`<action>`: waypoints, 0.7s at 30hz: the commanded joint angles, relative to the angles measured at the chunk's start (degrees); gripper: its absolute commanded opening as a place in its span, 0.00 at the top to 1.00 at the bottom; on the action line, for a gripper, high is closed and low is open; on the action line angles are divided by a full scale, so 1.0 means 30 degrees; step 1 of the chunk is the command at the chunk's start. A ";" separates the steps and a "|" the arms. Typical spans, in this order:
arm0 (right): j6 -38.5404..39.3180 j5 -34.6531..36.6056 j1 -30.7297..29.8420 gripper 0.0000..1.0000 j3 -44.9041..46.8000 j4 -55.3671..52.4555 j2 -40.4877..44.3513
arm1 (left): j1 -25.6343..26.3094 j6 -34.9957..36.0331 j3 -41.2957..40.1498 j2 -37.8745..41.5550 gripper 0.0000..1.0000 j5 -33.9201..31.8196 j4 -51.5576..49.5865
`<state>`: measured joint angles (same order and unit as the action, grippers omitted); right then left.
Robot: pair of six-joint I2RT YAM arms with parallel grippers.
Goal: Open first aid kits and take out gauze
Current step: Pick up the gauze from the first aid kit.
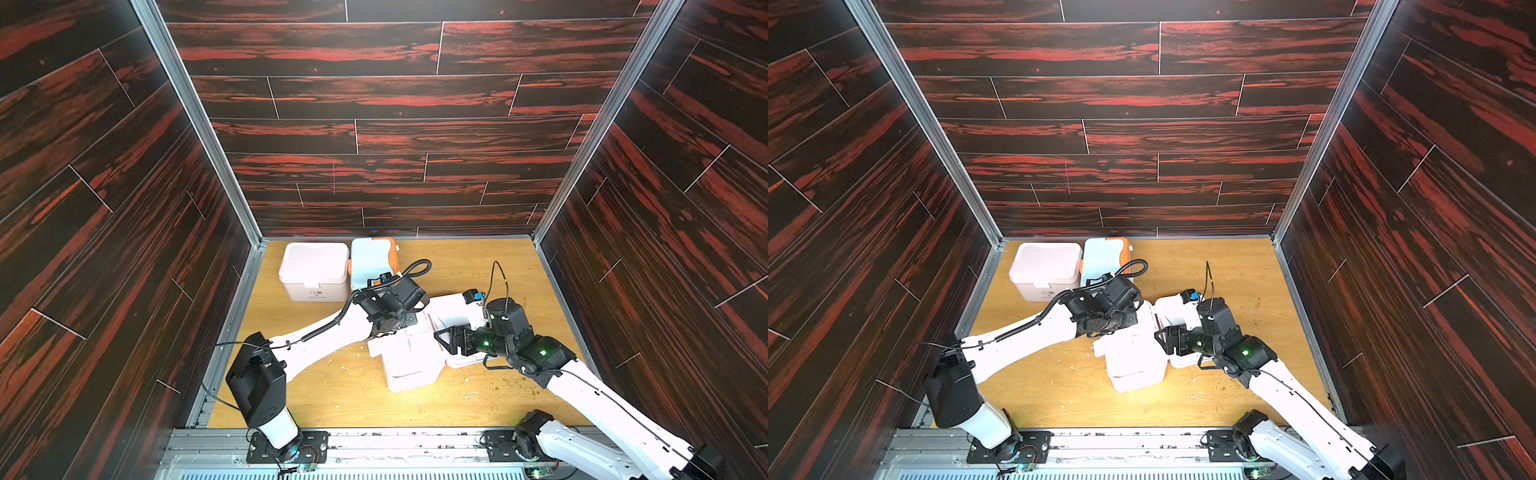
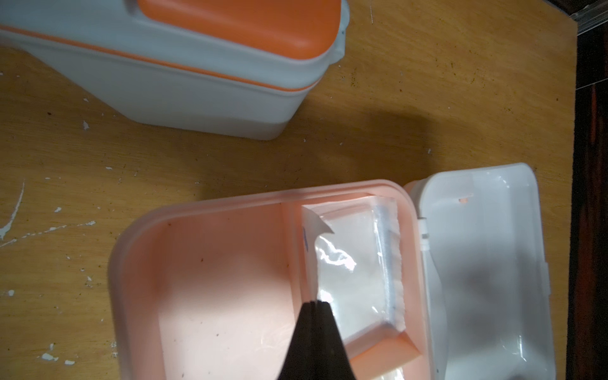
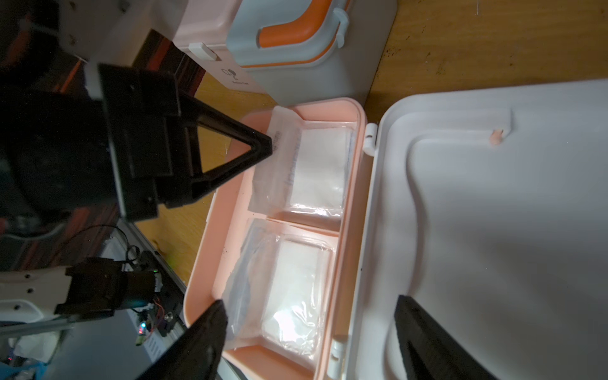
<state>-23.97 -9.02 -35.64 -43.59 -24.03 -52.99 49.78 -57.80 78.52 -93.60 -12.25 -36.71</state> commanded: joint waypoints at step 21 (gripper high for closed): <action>-0.0029 -0.2544 -0.0066 0.01 -0.0015 0.1477 0.0615 | -0.2356 -0.1349 -0.6069 1.1495 1.00 -0.6172 -0.0092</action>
<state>-24.40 -14.63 -35.64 -43.59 -20.91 -50.96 45.04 -59.00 63.31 -63.11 -26.37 -33.47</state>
